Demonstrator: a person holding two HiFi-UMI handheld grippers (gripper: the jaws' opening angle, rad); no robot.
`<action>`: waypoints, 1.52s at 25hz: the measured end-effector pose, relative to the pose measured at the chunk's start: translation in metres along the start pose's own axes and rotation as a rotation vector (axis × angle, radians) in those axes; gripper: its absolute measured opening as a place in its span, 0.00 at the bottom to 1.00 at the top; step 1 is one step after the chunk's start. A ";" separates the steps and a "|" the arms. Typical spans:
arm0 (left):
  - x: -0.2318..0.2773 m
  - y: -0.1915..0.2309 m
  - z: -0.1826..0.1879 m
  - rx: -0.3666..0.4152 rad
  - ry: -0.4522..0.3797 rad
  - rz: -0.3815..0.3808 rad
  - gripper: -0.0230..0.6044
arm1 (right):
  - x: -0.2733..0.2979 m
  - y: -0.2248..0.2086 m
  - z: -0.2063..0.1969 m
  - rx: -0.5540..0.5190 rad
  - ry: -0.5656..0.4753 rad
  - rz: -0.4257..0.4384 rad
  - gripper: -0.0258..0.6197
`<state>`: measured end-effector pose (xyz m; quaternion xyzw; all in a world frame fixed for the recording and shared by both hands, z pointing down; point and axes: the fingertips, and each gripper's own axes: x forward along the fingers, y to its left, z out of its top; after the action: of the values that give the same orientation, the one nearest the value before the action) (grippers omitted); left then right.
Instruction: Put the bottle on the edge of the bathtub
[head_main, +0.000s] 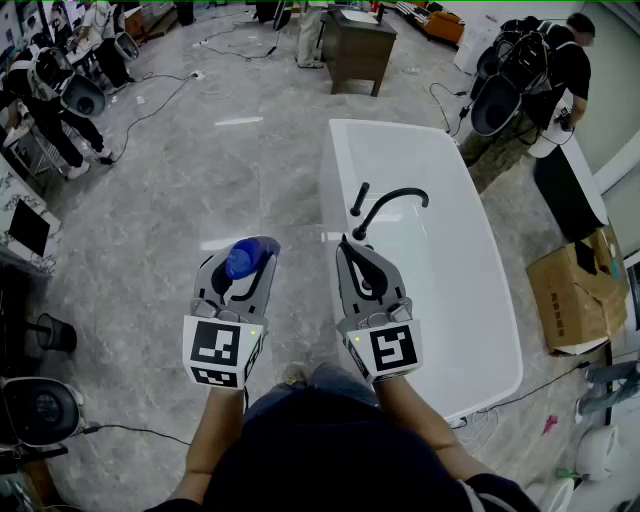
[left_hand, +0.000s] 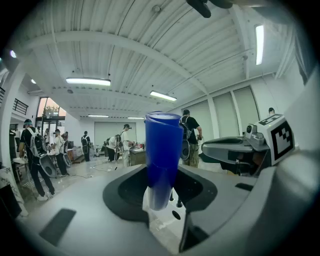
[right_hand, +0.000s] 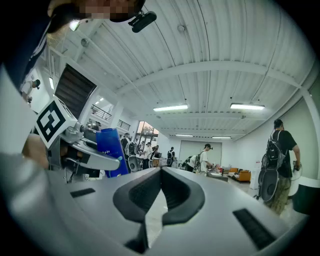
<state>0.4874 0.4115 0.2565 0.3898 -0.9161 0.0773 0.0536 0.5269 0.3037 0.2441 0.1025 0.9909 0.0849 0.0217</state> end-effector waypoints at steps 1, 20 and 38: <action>0.002 0.001 0.000 0.000 -0.003 0.001 0.30 | 0.001 -0.001 -0.001 0.009 -0.002 0.002 0.08; 0.148 0.071 0.005 -0.010 -0.013 0.025 0.31 | 0.145 -0.092 -0.028 0.035 -0.038 0.030 0.08; 0.354 0.155 0.025 -0.024 -0.019 0.104 0.31 | 0.344 -0.226 -0.060 0.038 -0.065 0.106 0.08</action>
<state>0.1303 0.2627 0.2729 0.3418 -0.9364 0.0654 0.0455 0.1417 0.1474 0.2550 0.1580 0.9842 0.0636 0.0475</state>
